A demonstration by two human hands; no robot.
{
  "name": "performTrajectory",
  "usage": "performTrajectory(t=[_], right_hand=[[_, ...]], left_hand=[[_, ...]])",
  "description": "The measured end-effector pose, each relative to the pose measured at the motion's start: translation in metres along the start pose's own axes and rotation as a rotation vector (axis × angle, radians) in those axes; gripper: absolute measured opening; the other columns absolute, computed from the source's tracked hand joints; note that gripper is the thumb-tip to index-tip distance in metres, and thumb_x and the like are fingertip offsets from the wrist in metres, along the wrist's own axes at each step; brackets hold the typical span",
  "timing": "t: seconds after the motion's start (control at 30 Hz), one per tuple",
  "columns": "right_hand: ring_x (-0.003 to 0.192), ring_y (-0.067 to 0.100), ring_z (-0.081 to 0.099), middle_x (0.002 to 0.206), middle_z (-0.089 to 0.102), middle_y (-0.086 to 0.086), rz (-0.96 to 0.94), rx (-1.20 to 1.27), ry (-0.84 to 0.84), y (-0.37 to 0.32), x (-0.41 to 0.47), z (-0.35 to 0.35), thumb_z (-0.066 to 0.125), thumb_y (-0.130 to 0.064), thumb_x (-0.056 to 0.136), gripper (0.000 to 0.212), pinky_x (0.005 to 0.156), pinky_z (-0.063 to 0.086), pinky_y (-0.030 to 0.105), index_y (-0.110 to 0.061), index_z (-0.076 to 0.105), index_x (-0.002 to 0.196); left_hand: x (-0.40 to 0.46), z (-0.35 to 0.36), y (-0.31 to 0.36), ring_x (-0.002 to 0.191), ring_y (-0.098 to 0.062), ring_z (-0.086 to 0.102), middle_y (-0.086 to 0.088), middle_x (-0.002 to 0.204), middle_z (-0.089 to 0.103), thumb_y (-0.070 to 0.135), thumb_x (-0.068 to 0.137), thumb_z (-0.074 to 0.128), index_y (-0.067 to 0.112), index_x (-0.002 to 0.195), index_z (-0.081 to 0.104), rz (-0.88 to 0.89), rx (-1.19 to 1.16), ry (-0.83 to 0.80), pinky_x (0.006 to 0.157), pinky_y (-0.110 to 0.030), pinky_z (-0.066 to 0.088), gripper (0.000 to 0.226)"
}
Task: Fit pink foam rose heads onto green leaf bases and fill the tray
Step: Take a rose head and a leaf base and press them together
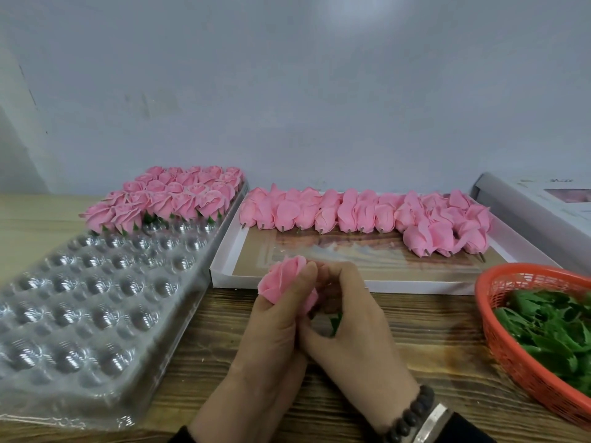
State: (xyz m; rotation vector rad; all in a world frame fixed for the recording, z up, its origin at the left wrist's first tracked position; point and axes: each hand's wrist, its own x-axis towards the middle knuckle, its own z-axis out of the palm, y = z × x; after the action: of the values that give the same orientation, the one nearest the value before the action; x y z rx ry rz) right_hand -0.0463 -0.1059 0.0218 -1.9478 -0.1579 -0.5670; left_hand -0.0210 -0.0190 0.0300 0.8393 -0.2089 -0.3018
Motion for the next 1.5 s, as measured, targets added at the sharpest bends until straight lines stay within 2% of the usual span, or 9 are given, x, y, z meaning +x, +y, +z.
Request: performTrajectory(t=[0.13,0.3,0.4,0.5,0.73,0.8,1.0,1.3,1.5], right_hand=[[0.081,-0.003,0.054,0.085,0.054,-0.015,-0.076,-0.089,0.038,-0.004,0.002,-0.002,0.069,-0.023,0.069,0.029,0.07,0.039,0.005,-0.037,0.048,0.082],[0.089,-0.001,0.053,0.085,0.052,-0.02,0.009,-0.04,-0.105,-0.005,0.007,-0.009,0.062,-0.036,0.066,0.008,0.076,0.037,0.008,-0.029,0.06,0.07],[0.095,-0.003,0.051,0.091,0.052,-0.028,0.0,-0.088,-0.143,-0.004,0.007,-0.011,0.06,-0.049,0.065,0.026,0.082,0.037,0.008,-0.034,0.063,0.086],[0.099,-0.001,0.05,0.095,0.055,-0.025,0.023,-0.139,-0.156,-0.003,0.005,-0.011,0.058,-0.062,0.055,0.044,0.083,0.039,0.012,-0.042,0.047,0.093],[0.082,-0.002,0.058,0.084,0.058,-0.02,0.05,0.036,-0.182,-0.006,0.009,-0.016,0.07,-0.036,0.07,0.008,0.072,0.045,0.011,-0.033,0.065,0.075],[0.079,0.001,0.06,0.081,0.058,-0.019,0.076,0.11,-0.216,-0.006,0.01,-0.018,0.07,-0.026,0.076,0.005,0.07,0.052,0.019,-0.031,0.068,0.077],[0.088,-0.002,0.057,0.089,0.059,-0.014,-0.054,0.04,-0.011,-0.007,0.012,-0.022,0.059,-0.025,0.074,0.021,0.077,0.04,0.005,-0.039,0.055,0.089],[0.095,-0.005,0.051,0.104,0.049,-0.023,-0.121,-0.067,-0.271,-0.005,0.013,-0.026,0.069,-0.016,0.078,0.041,0.085,0.041,0.01,-0.036,0.059,0.113],[0.08,0.001,0.056,0.082,0.058,-0.018,-0.079,0.024,-0.162,0.0,0.015,-0.026,0.062,-0.029,0.076,0.011,0.072,0.04,0.011,-0.037,0.06,0.082]], left_hand=[[0.001,0.0,0.004,0.079,-0.019,0.068,-0.011,0.081,0.068,0.019,0.071,0.075,0.011,0.074,0.07,-0.058,-0.07,-0.081,0.073,-0.03,0.057,0.01],[0.003,-0.008,0.013,0.089,-0.023,0.069,-0.011,0.091,0.072,0.032,0.042,0.092,0.011,0.072,0.075,-0.181,-0.121,-0.134,0.084,-0.039,0.055,0.04],[0.005,-0.008,0.012,0.084,-0.023,0.07,-0.013,0.088,0.071,0.033,0.059,0.081,0.01,0.072,0.075,-0.145,-0.115,-0.065,0.075,-0.037,0.058,0.028],[0.006,-0.008,0.009,0.082,-0.026,0.07,-0.018,0.09,0.07,0.031,0.044,0.091,0.004,0.082,0.073,-0.136,-0.167,-0.021,0.065,-0.033,0.057,0.051],[0.008,-0.015,0.007,0.087,-0.031,0.068,-0.023,0.096,0.068,0.032,0.04,0.093,0.001,0.092,0.071,-0.153,-0.05,-0.113,0.071,-0.038,0.057,0.064],[0.008,-0.016,0.007,0.083,-0.03,0.068,-0.023,0.091,0.067,0.033,0.046,0.091,0.0,0.09,0.07,-0.096,0.001,-0.085,0.07,-0.037,0.058,0.058],[0.01,-0.017,0.011,0.05,-0.01,0.055,-0.004,0.054,0.06,0.025,0.058,0.08,0.009,0.063,0.057,0.348,0.604,0.069,0.047,-0.019,0.046,0.028],[0.007,-0.018,0.008,0.086,-0.016,0.069,0.002,0.091,0.07,-0.001,0.068,0.075,0.047,0.125,0.034,0.331,1.021,0.009,0.082,-0.045,0.054,0.085],[0.004,-0.014,0.007,0.078,-0.005,0.066,0.006,0.09,0.069,-0.003,0.066,0.076,0.044,0.135,0.026,0.251,1.0,-0.082,0.071,-0.02,0.052,0.097]])
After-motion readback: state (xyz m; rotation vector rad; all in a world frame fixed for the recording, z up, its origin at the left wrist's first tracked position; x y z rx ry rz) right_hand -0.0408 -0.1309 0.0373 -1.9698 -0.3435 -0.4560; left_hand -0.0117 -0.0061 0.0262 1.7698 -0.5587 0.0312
